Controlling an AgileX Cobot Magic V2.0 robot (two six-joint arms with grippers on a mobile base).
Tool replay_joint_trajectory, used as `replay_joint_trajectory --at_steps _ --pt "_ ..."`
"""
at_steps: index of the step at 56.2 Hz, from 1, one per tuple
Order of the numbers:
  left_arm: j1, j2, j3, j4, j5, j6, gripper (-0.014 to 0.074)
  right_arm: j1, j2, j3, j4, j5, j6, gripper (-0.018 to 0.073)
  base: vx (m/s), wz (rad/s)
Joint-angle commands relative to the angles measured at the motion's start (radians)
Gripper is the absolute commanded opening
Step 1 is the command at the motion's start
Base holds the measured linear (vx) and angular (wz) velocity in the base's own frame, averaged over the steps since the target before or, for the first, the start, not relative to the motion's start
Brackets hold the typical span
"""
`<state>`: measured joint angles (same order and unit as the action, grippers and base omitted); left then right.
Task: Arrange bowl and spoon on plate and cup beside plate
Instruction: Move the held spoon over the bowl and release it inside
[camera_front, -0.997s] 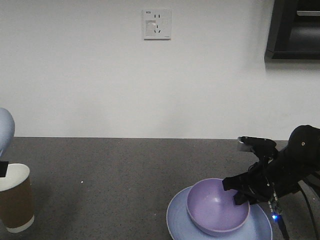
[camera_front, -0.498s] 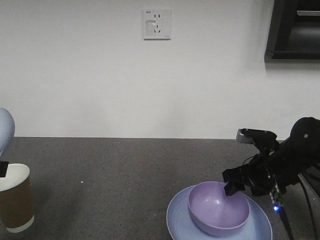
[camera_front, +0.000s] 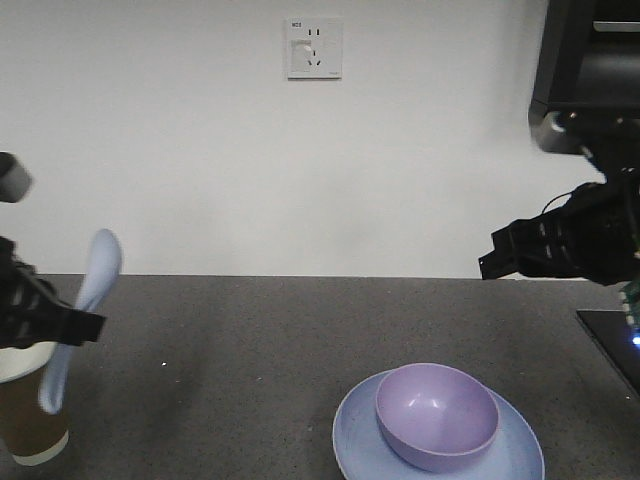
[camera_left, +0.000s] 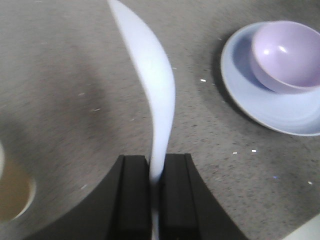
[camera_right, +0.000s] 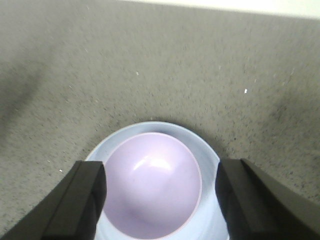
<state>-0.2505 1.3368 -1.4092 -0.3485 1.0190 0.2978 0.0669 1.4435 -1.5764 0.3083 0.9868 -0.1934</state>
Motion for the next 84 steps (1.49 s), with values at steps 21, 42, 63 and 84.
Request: replay_joint_trajectory --at_steps 21,42,63,84 --pt "-0.339 0.452 -0.459 -0.037 0.066 -0.017 0.0000 -0.004 -0.157 -0.032 -0.055 -0.011 -0.016 0.0522 0.00 0.00" --pt "-0.405 0.735 -0.770 -0.047 0.140 -0.086 0.0000 -0.004 -0.157 -0.032 -0.072 -0.011 -0.012 0.0522 0.00 0.00" --pt "-0.405 0.800 -0.776 -0.064 0.069 -0.090 0.0026 -0.004 -0.157 -0.032 -0.075 -0.011 -0.012 0.0522 0.00 0.00" --pt "-0.405 0.799 -0.776 -0.122 0.035 -0.047 0.0284 -0.004 -0.157 -0.032 -0.075 -0.010 -0.012 0.0522 0.00 0.00"
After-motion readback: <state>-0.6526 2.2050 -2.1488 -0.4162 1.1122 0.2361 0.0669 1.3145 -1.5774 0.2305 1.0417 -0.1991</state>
